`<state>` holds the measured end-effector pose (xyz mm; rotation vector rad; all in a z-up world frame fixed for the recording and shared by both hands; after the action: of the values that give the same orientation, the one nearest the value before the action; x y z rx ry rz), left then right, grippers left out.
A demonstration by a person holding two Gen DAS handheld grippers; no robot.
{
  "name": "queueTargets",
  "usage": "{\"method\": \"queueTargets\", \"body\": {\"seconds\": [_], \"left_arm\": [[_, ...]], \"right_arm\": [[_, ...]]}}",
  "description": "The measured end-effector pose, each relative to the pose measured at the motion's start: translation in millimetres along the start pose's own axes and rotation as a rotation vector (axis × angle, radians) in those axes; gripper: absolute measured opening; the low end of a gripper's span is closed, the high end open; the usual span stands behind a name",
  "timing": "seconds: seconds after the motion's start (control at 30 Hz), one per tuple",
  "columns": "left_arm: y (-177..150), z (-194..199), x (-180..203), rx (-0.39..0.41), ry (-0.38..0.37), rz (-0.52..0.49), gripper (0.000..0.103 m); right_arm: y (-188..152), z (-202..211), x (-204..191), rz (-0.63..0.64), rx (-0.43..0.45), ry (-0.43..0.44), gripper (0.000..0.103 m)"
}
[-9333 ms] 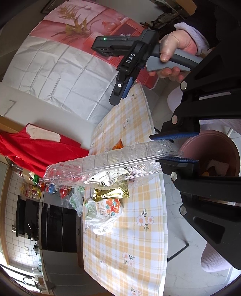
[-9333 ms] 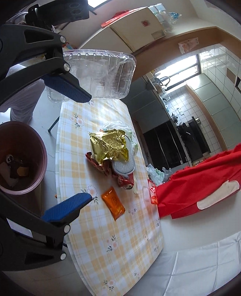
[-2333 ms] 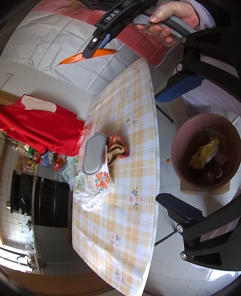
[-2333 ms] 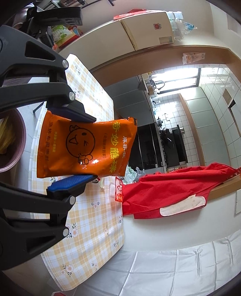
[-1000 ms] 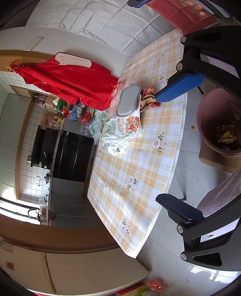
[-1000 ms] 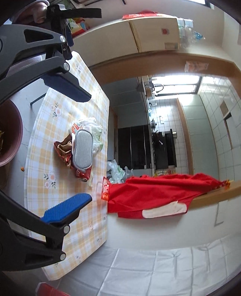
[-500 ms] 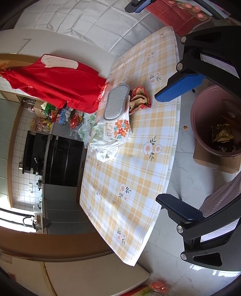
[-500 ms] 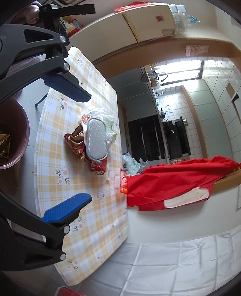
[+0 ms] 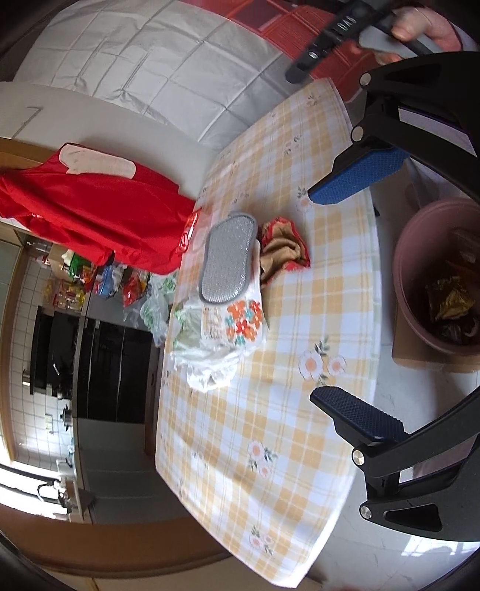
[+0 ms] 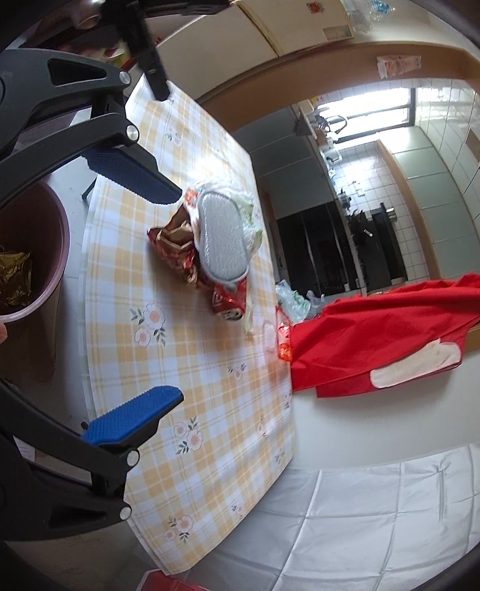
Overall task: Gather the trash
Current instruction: 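Move both grippers back over the remaining trash on the table, then grasp the grey mesh pad with the left gripper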
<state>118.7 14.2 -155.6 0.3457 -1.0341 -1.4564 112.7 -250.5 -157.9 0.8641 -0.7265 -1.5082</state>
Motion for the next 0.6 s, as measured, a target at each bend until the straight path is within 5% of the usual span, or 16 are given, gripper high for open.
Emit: {"method": "queueTargets", "body": {"seconds": [0.17,0.6], "left_arm": [[26,-40,0,-0.033,-0.059,0.025,0.074],[85,-173,-48,-0.165,-0.142,0.076,0.055]], "right_arm": [[-6,-26,12,-0.027,-0.046,-0.020,0.097],[-12,-89,28,-0.048,-0.125,-0.011,0.097]]}}
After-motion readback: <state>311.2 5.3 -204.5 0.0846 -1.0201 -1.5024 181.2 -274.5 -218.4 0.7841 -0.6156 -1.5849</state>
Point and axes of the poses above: each gripper's, at about its wrist camera, not at the fingertips, and z roughly against the way its jaws point, x to its right, y to its top, the point moved 2 cm from there along -z, roughly the way its jaws point, and after that the axes turned 11 degrees about -y, right-handed, at the moved point
